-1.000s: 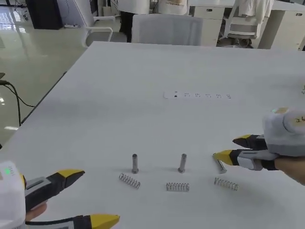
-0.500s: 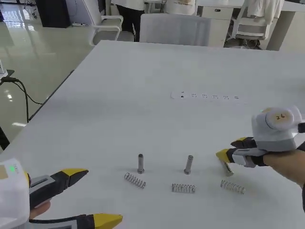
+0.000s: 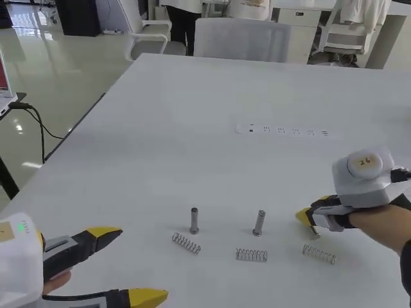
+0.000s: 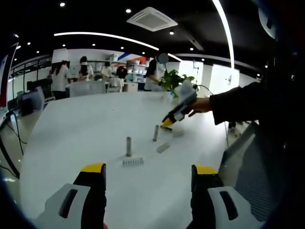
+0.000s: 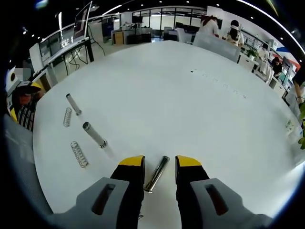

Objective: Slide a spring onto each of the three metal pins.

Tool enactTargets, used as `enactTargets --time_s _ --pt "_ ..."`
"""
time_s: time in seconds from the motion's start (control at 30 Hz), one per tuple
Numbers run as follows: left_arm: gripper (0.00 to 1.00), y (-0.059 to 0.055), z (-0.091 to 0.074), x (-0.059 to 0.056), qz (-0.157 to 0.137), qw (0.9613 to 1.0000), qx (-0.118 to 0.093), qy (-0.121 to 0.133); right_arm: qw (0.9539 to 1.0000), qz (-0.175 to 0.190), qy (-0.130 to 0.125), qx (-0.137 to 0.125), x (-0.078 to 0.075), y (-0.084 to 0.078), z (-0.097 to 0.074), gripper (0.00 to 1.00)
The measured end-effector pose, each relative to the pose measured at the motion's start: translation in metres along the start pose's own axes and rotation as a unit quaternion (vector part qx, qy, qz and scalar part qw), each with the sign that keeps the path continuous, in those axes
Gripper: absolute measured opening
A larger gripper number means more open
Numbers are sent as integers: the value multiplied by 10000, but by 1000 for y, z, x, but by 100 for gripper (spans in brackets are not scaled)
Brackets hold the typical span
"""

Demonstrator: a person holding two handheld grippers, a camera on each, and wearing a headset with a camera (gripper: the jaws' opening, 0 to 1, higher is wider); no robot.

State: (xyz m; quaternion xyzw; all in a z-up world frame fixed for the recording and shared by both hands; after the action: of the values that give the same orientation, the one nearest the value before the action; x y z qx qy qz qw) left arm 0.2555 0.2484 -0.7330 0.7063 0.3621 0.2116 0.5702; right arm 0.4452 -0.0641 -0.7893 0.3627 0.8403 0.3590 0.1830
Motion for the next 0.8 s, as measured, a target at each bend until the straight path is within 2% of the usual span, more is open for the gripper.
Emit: enactTargets --time_s 0.23,0.53,0.8 --pt "68 -1 -1 1 -19 10000 11 12 9998 199 10 102 -2 -3 6 18" --pt "68 -4 -2 2 -55 10000 30 36 9985 438 -137 300 -8 -4 9 14" --pt "67 -5 -2 3 -93 9999 28 41 9978 444 -200 450 -5 -7 11 9"
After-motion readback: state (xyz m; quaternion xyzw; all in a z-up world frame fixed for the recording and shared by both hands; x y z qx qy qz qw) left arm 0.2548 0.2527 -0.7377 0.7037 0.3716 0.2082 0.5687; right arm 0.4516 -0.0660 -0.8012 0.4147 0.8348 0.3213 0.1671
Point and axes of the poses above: the centre of the closed fingertips' face, and the gripper's own axes: z roughly forward along the fingers, x roughly to its left, y roughly out of its top, the point moved 7 cm from there along -z, roughly backward along the fingers, and after that the axes turned 6 degrees about -x, right-handed, at the moved point
